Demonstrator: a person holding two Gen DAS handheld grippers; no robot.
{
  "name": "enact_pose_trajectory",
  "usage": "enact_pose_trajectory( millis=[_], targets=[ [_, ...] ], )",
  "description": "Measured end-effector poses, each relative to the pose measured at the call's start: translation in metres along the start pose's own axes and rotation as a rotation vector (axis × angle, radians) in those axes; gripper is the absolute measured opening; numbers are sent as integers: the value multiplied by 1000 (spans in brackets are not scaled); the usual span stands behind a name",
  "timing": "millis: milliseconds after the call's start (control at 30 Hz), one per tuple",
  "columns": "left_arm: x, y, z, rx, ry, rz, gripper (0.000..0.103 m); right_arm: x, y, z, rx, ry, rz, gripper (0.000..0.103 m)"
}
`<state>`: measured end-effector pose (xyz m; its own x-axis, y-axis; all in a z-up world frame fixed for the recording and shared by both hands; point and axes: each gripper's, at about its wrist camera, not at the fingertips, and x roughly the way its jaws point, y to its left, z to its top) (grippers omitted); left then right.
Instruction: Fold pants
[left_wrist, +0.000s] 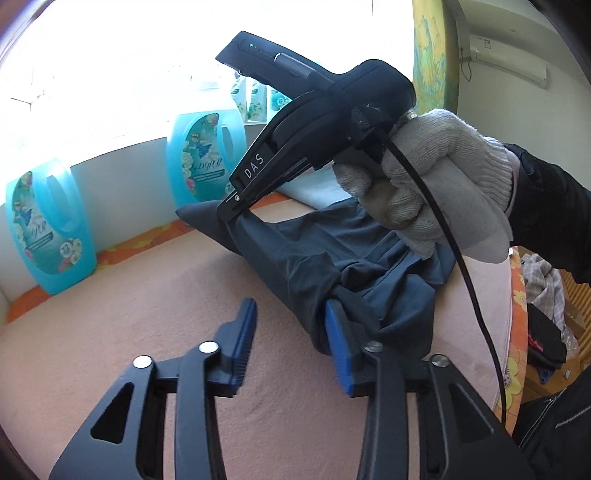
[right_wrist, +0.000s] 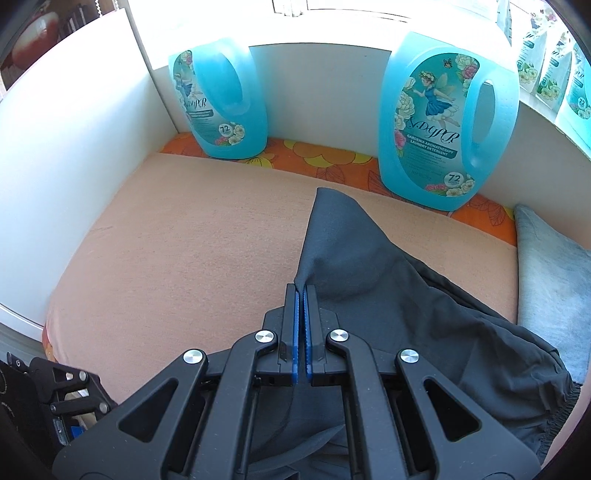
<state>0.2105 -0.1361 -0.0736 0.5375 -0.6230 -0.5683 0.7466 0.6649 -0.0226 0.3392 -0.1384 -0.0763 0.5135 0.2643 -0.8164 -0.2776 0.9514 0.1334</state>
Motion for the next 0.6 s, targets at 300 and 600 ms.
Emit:
enact_pose_trajectory(
  millis=[300,600],
  targets=[
    [21,-7,5,-13,-16,-104,5,-2,5,-3,-3,9,-12,2],
    [0,-16,-7,-40,0,-234,2,7,20,8,-20,8,5,2]
  ],
)
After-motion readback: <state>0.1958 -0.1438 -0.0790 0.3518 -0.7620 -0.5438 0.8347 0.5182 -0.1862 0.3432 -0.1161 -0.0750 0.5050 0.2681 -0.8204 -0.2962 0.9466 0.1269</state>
